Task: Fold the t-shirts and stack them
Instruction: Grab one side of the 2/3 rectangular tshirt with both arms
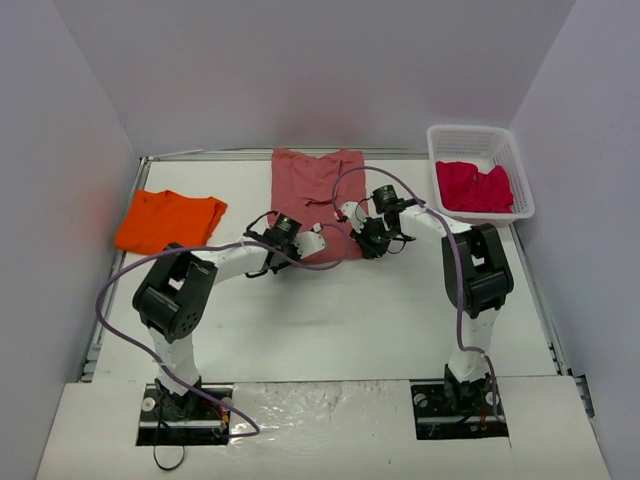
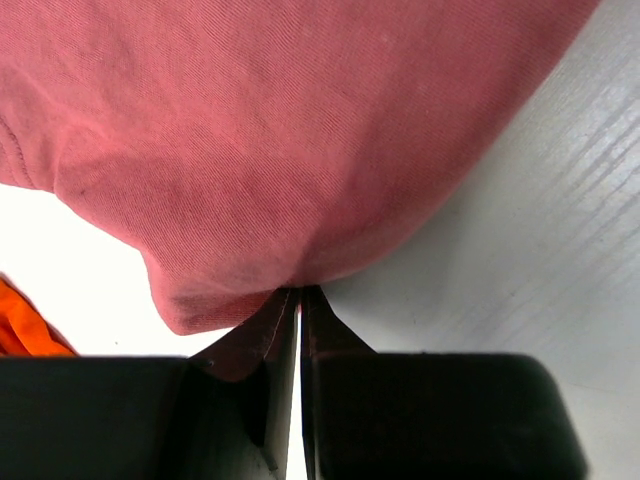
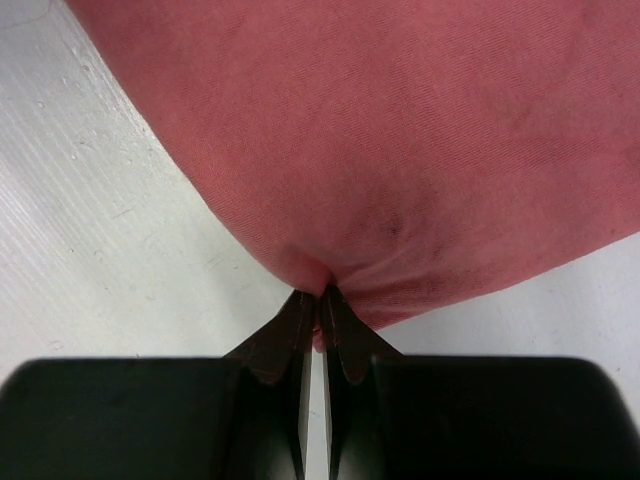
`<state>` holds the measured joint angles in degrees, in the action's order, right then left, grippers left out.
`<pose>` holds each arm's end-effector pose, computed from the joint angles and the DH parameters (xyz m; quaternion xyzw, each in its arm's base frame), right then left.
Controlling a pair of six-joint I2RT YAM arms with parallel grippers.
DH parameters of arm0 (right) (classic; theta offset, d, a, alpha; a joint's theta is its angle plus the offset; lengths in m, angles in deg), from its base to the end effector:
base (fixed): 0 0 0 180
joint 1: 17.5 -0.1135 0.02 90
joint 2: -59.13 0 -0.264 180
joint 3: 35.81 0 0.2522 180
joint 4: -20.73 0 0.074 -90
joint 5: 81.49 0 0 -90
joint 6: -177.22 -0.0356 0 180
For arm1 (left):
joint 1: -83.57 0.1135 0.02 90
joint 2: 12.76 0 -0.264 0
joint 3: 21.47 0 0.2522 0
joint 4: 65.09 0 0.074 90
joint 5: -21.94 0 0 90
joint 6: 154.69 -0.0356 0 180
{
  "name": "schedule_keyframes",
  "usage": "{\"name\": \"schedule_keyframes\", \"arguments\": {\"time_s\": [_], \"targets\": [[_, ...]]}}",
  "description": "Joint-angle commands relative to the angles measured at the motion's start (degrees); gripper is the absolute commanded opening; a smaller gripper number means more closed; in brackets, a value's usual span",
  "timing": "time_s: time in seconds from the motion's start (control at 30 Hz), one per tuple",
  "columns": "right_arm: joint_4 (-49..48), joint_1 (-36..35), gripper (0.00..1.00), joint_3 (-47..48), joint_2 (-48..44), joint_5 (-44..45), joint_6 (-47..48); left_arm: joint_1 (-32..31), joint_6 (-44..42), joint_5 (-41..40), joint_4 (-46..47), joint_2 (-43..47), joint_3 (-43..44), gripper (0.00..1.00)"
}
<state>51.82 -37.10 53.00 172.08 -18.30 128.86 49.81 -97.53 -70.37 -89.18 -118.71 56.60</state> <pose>0.3841 0.1538 0.1666 -0.5324 0.7636 0.1616 0.3276 0.3192 -0.2116 0.1631 0.5135 0.7936 0.0164 0.3259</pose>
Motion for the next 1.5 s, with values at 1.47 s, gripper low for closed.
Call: {"name": "schedule_keyframes", "arguments": {"time_s": [1.47], "targets": [[30.13,-7.65,0.0,-10.8,-19.34,-6.41,6.95,-6.67,-1.17,20.93,-33.44,31.42,-8.77,0.02]]}}
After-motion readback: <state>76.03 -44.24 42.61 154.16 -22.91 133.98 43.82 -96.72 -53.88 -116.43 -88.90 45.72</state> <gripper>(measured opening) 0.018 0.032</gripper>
